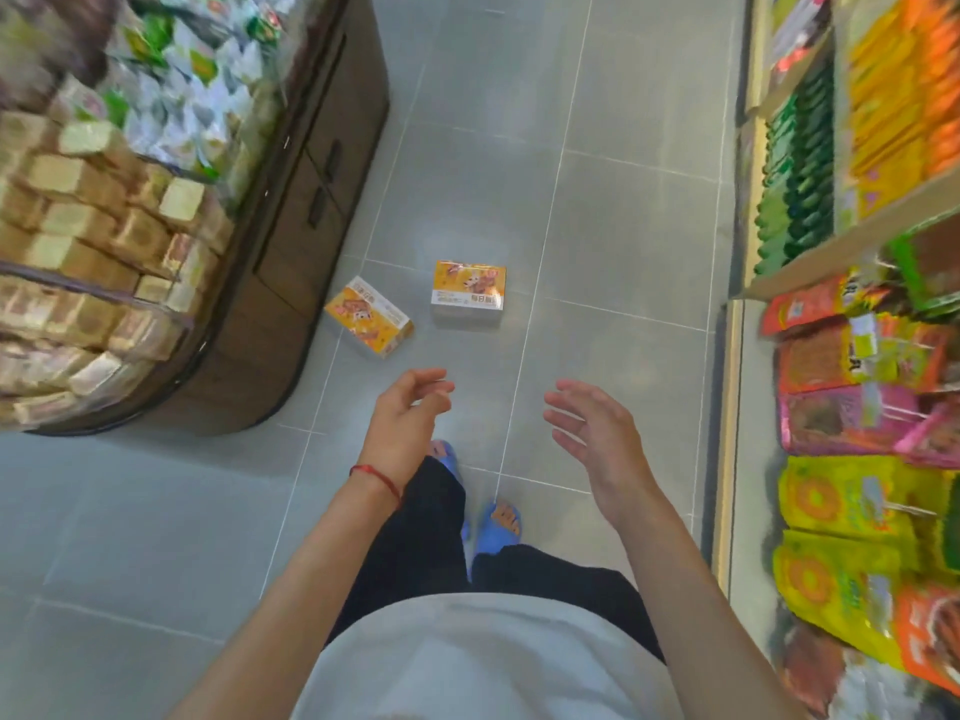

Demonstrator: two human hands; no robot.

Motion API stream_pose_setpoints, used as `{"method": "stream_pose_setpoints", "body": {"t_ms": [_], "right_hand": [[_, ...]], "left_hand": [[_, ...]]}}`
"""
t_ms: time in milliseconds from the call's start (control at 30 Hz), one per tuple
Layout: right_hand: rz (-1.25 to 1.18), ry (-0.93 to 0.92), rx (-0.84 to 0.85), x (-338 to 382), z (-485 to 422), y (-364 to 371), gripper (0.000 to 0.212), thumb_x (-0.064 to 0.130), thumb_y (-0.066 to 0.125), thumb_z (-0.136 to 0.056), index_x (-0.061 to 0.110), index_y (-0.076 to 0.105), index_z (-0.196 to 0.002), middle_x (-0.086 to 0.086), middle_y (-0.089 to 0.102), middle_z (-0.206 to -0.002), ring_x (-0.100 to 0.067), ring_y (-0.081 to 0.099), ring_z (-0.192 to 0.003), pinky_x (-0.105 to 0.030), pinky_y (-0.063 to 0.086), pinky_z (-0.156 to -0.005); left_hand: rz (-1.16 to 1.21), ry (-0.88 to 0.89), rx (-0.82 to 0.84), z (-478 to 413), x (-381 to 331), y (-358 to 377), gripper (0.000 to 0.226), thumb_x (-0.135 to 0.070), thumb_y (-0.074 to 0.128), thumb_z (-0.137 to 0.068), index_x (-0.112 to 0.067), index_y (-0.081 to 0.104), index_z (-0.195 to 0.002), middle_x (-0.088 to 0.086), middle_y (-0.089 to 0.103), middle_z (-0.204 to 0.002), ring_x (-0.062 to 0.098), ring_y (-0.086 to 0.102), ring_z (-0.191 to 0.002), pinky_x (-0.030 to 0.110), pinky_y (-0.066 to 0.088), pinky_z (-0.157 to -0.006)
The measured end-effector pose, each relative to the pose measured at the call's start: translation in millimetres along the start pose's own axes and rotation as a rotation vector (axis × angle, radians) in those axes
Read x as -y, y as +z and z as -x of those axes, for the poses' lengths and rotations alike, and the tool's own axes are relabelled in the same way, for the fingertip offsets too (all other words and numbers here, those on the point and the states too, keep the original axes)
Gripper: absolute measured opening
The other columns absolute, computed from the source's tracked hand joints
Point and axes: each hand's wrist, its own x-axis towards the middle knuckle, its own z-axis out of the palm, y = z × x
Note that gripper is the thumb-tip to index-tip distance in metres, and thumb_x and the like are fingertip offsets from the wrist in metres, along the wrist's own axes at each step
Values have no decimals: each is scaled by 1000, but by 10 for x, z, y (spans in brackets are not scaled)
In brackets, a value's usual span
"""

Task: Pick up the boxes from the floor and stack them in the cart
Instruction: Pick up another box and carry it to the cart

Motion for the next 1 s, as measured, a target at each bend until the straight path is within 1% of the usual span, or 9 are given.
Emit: {"method": "stream_pose_setpoints", "body": {"t_ms": [133, 267, 367, 500, 567, 700, 833, 900, 1000], "right_hand": [[46, 35, -7, 509, -757, 341, 20, 17, 57, -102, 16, 70, -117, -7, 76, -114, -23, 71, -105, -39, 51, -103], [72, 56, -67, 962, -1545, 730, 17, 20, 58, -101, 19, 70, -114, -8, 74, -116, -25, 71, -111, -39, 53, -103], [68, 74, -83, 1208, -2117, 954, 20, 18, 57, -101, 17, 70, -116, -7, 75, -115, -26, 71, -110, -40, 54, -103], [80, 121, -116, 1392, -2801, 1117, 17, 14, 57, -99, 18, 70, -110, -11, 74, -112, -27, 71, -104, -38, 54, -96], [93, 145, -129, 1407, -3143, 1155, 17, 11, 58, -98, 19, 71, -105, -9, 73, -104, -24, 68, -96, -36, 53, -92], [143, 189, -132, 1294, -3883, 1209, 17, 9, 59, -96, 21, 70, -92, -4, 71, -97, -23, 66, -92, -39, 53, -96], [217, 239, -112, 1028, -4565, 1208, 18, 8, 63, -94, 22, 71, -86, 0, 71, -91, -22, 65, -90, -35, 52, -88], [253, 261, -91, 847, -4904, 1187, 19, 8, 62, -93, 22, 70, -84, 2, 72, -88, -22, 65, -90, -34, 51, -86], [300, 292, -78, 545, -5406, 1168, 17, 10, 59, -94, 21, 70, -89, 6, 72, -81, -21, 66, -90, -32, 50, -86]], "left_hand": [[12, -26, -34, -875, -369, 21, 28, -3, 53, -98, -28, 65, -98, -8, 70, -104, 16, 65, -106, 23, 47, -85], [-65, -71, -14, -1825, -679, 37, 28, -4, 52, -98, -30, 64, -96, -9, 70, -104, 11, 65, -101, 22, 48, -84], [-79, -140, -33, -2522, -825, 45, 21, -4, 53, -98, -18, 64, -109, -9, 70, -98, 4, 65, -92, 19, 49, -83], [-115, -247, -56, -3342, -850, 100, 24, -5, 53, -98, -12, 64, -118, 1, 69, -105, 13, 64, -93, 28, 48, -91], [-117, -311, -67, -3704, -777, 164, 23, -8, 55, -98, -13, 64, -118, 3, 68, -107, 18, 64, -98, 28, 47, -91], [-139, -426, -36, -4470, -486, 295, 23, -10, 58, -97, -13, 63, -120, 7, 67, -111, 22, 64, -102, 32, 47, -90], [-126, -499, -39, -5134, -123, 323, 18, -11, 55, -99, -16, 60, -115, 5, 64, -109, 21, 59, -100, 29, 44, -76], [-206, -466, -29, -5407, 123, 321, 20, -13, 57, -98, -17, 62, -117, 4, 63, -105, 18, 58, -99, 29, 45, -81], [-290, -470, 5, -5783, 533, 340, 28, -16, 59, -97, -15, 64, -124, 2, 62, -105, 17, 56, -102, 36, 45, -97]]}}
